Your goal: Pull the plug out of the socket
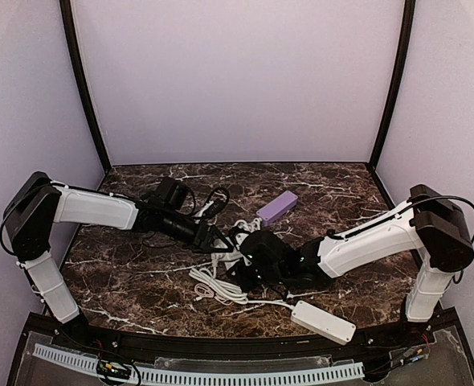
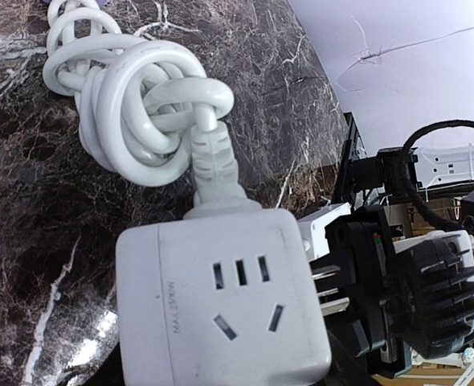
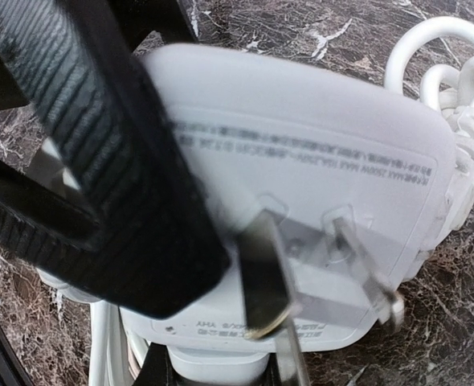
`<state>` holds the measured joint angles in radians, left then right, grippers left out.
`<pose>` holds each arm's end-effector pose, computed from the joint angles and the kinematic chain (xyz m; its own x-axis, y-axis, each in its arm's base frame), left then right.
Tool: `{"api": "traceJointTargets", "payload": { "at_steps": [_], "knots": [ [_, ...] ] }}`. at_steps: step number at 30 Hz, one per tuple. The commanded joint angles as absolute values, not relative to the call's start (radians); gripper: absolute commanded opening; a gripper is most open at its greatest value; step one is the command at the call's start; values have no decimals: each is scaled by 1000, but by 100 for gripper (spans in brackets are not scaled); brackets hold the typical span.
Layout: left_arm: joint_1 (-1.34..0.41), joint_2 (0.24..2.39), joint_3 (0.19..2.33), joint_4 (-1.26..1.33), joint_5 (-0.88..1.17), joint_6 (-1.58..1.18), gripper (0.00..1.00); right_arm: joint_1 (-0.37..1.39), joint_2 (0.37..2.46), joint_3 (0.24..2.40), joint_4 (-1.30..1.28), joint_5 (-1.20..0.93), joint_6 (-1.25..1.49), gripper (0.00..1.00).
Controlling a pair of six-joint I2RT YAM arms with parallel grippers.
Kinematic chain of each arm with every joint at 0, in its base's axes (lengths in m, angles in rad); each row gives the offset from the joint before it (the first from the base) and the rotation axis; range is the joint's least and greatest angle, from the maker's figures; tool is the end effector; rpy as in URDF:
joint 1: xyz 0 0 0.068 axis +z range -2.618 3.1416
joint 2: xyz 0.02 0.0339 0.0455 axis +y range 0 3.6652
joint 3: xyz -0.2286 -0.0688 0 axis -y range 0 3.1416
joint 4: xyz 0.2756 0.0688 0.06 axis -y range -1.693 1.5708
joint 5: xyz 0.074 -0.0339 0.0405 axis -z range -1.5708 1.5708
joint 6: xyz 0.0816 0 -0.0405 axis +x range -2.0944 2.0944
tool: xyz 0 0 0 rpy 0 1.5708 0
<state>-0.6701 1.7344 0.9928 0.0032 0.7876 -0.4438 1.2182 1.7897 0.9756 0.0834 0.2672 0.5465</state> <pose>0.2762 -0.2927 0.1086 -0.8410 0.2799 -0.4631 0.5402 0.3849 -0.7483 0.1639 0.3832 0.0755 -0.6320 -0.2661 -0.7278 -0.5955 0.7677 0.2365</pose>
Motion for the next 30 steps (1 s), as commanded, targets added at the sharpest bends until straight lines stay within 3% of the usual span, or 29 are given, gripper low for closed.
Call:
{"api": "traceJointTargets", "payload": {
  "at_steps": [1, 8, 18, 30],
  "knots": [
    [-664, 1745, 1004, -7, 793, -446, 38, 1240, 1724, 978, 260, 291, 447, 0],
    [-664, 1744, 1003, -6, 789, -446, 25, 1240, 1711, 971, 231, 329, 429, 0],
    [-664, 1703, 968, 43, 731, -457, 12, 1238, 1748, 1094, 6, 458, 727, 0],
    [-663, 1668, 948, 52, 691, -454, 8, 1210, 1744, 1130, -101, 430, 874, 0]
  ]
}}
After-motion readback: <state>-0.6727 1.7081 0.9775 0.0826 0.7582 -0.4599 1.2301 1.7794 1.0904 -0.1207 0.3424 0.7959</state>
